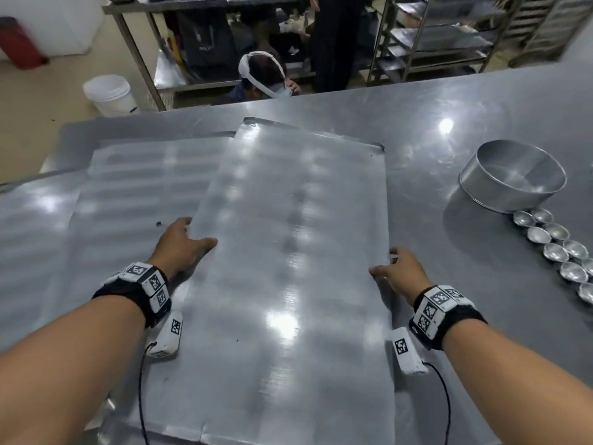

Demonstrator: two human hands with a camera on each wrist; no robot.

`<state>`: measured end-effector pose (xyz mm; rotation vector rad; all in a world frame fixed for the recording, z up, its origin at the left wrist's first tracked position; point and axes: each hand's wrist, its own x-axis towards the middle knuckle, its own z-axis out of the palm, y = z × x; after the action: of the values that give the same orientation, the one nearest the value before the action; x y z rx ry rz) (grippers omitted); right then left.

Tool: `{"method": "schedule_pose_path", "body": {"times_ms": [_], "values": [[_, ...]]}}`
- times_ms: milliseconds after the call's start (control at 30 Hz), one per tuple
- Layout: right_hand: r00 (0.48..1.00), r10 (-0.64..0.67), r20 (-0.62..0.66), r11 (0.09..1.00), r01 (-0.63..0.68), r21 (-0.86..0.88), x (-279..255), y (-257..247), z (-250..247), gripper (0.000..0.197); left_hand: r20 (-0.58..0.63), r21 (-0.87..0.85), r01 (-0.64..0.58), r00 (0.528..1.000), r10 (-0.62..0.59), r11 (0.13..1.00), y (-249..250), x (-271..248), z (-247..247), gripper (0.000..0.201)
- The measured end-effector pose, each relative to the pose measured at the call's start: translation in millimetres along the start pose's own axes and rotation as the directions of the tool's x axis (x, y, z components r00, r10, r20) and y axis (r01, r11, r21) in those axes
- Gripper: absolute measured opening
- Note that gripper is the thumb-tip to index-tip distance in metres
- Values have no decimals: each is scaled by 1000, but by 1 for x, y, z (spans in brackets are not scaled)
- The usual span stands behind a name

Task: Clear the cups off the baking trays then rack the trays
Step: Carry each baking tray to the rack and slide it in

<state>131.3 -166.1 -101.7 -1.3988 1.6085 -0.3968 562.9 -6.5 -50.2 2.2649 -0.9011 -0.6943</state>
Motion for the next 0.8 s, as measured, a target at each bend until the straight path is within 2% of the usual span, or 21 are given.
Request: {"method": "schedule_pose_path", "body": {"times_ms": [167,233,367,500,600,800], "values": [[999,-21,50,997,25,-69,12,-4,3,48,52,89,30,998,-35,996,-11,18,3,55],[995,-54,80,988,65,-140,15,-8,1,40,75,119,29,996,-38,992,-12,21,2,59],[992,-65,108,977,85,-197,14,-15,0,55,66,110,15,998,-22,994,-4,15,-1,73],[990,-105,99,965,125,-230,2,-6,4,47,75,230,92,991,-112,969,-19,-5,-3,69],[989,-106,106,970,126,-206,-19,8,8,28,96,325,113,984,-151,939,-41,-33,-8,50],[989,-108,101,972,126,-199,-78,33,15,25,76,312,186,973,-220,932,-82,-100,-20,42]]}}
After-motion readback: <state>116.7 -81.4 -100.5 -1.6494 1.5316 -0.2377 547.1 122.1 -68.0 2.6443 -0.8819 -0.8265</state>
